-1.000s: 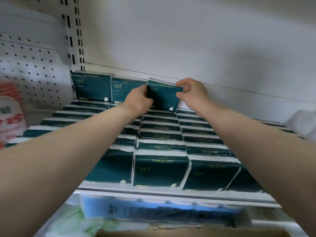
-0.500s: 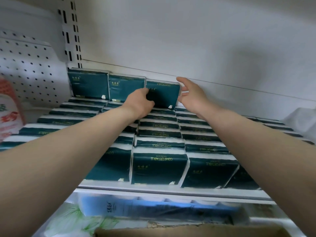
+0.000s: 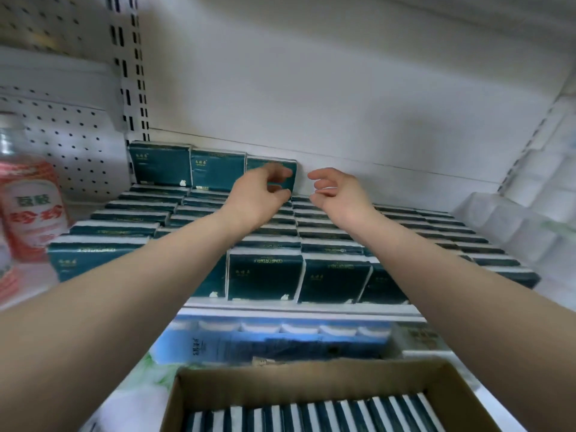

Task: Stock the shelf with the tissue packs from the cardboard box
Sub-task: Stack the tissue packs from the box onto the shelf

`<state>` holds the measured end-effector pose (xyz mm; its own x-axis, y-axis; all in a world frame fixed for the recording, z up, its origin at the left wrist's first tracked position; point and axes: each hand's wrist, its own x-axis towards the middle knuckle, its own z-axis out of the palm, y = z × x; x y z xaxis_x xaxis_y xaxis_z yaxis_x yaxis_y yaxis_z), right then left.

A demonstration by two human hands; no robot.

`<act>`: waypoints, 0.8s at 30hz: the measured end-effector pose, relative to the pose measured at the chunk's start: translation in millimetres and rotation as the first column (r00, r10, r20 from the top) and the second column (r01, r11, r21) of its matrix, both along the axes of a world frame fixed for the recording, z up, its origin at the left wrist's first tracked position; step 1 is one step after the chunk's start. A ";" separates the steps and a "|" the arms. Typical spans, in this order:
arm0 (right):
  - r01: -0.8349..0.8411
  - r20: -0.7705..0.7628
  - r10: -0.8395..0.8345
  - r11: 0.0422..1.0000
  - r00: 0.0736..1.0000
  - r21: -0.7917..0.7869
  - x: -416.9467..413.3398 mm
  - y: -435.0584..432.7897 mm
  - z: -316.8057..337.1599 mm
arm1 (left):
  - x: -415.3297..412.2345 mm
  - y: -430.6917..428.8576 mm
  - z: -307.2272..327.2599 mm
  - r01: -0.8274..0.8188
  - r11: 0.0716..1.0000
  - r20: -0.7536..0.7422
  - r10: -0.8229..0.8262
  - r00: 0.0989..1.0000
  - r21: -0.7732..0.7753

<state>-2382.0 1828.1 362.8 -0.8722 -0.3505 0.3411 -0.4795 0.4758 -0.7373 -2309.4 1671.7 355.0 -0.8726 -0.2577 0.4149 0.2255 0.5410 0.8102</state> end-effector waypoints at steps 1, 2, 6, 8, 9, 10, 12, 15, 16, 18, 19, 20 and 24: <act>-0.010 0.002 0.010 1.000 1.000 0.001 9.8 6.4 -1.7 | 8.7 5.5 -1.7 0.019 1.000 -0.001 -0.019 1.000 0.012; -0.020 0.006 0.020 1.000 1.000 0.004 19.2 13.0 -3.6 | 17.6 11.0 -3.6 0.046 0.998 0.003 -0.046 0.999 0.033; -0.062 0.019 0.062 0.998 0.998 0.000 63.1 43.6 -19.2 | 56.3 33.0 -17.3 0.156 0.984 0.030 -0.159 0.987 0.088; -0.066 0.013 0.066 0.998 0.998 0.000 85.5 61.6 -31.7 | 76.4 45.0 -28.3 0.191 0.978 0.044 -0.195 0.980 0.089; -0.067 0.021 0.067 0.998 0.998 0.000 97.6 70.9 -39.1 | 86.8 51.3 -34.7 0.209 0.974 0.058 -0.215 0.975 0.090; -0.068 0.037 0.068 0.998 0.997 -0.002 109.2 79.8 -47.2 | 97.3 57.4 -42.3 0.226 0.970 0.076 -0.233 0.969 0.092; -0.068 0.050 0.068 0.998 0.996 -0.010 131.1 96.1 -66.5 | 117.1 69.4 -60.2 0.261 0.961 0.114 -0.270 0.956 0.086; -0.088 0.099 0.089 0.996 0.991 -0.016 162.8 117.5 -102.7 | 142.1 84.9 -93.2 0.305 0.947 0.177 -0.318 0.931 0.096; -0.094 0.132 0.096 0.995 0.987 -0.016 172.6 124.2 -115.2 | 148.9 89.4 -105.0 0.316 0.944 0.204 -0.330 0.922 0.097; -0.105 0.198 0.103 0.995 0.975 -0.003 191.8 137.5 -138.7 | 160.8 97.7 -127.4 0.346 0.935 0.270 -0.355 0.895 0.082; -0.114 0.224 0.107 0.993 0.969 0.018 200.4 144.4 -148.7 | 166.5 102.0 -137.3 0.359 0.930 0.305 -0.364 0.880 0.075; -0.124 0.246 0.110 0.991 0.963 0.040 207.6 151.3 -158.1 | 172.1 106.3 -147.0 0.370 0.926 0.337 -0.371 0.865 0.069; -0.190 0.377 0.133 0.975 0.916 0.116 222.5 176.1 -182.1 | 188.6 124.7 -182.1 0.423 0.901 0.423 -0.420 0.803 0.092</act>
